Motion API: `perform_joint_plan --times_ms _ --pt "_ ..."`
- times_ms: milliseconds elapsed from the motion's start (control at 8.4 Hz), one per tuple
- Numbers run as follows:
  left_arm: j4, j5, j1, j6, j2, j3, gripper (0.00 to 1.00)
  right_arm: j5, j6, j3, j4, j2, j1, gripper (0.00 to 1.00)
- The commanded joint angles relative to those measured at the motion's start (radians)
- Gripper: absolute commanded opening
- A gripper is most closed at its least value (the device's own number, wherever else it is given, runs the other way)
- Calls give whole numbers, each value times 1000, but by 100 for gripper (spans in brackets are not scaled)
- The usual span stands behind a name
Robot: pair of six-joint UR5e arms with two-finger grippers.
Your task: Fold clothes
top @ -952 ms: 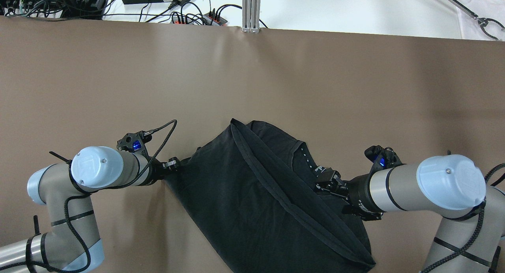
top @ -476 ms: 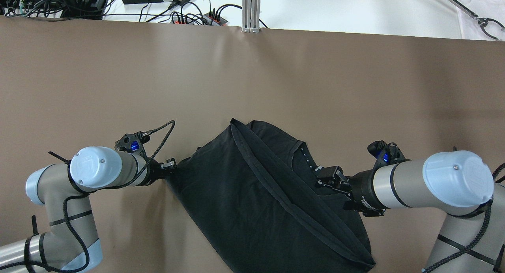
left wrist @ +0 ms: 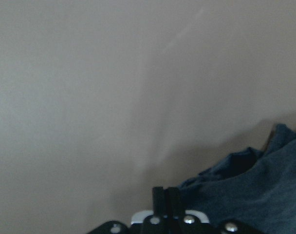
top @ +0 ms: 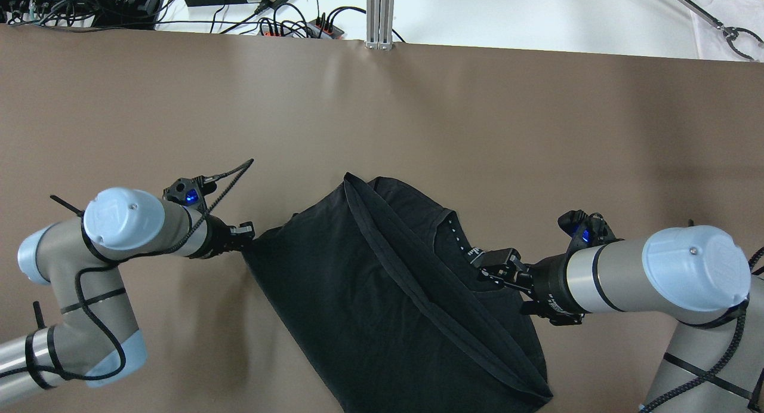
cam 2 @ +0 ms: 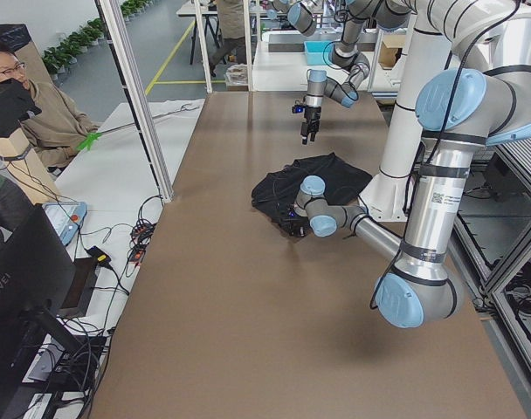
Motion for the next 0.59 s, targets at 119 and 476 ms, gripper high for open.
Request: perform_joint_plan --times_ms 119,476 --pt "8 -169 -233 192 -134 160 0 -1 0 0 0 0 8 95" --pt "-16 -167 -301 214 -633 722 0 -82 -8 0 0 4 6 95"
